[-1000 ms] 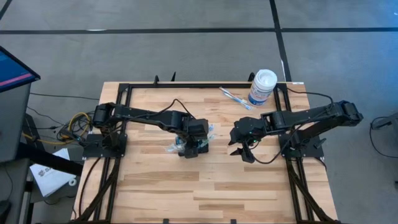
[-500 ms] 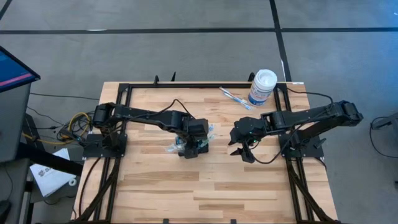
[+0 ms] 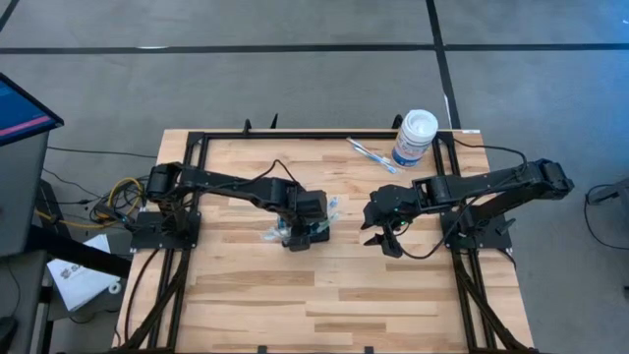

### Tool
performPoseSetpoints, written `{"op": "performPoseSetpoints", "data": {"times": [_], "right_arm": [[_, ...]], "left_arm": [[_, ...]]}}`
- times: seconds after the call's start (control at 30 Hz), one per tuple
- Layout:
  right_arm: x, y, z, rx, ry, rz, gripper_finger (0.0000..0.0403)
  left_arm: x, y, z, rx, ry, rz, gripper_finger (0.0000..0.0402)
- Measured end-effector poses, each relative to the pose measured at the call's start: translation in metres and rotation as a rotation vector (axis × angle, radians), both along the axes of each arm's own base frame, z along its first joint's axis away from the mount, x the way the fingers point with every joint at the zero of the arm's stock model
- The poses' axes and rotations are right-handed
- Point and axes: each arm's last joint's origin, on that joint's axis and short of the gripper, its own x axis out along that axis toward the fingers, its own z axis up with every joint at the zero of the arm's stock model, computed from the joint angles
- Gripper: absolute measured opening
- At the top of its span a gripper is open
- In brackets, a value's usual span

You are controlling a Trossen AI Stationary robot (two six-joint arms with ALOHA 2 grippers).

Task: Pick & Place toothbrushing station
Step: Put the blue mouthwash into the wire organizer

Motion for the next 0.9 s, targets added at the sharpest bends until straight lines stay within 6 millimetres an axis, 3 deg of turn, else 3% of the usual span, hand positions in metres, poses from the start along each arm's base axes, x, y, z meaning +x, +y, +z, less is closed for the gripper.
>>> {"op": "performPoseSetpoints", "data": {"times": [0.33,0.63,0.9], "right_arm": [[0.0,0.0,0.0,0.0,-0.001,0.001,0.0219],[0.0,0.0,0.0,0.0,0.0,0.0,0.0219],[0.0,0.0,0.0,0.0,-0.001,0.001,0.0219]], "left_arm": [[0.0004,0.0001,0.0001,-0.01,-0.005,-0.002,0.0088],[0.0006,0.0005,0.0001,-0.006,-0.006,0.0,0.0144],[0.0011,0.0041,0.0002,-0.007,-0.011,0.01,0.0155]]}}
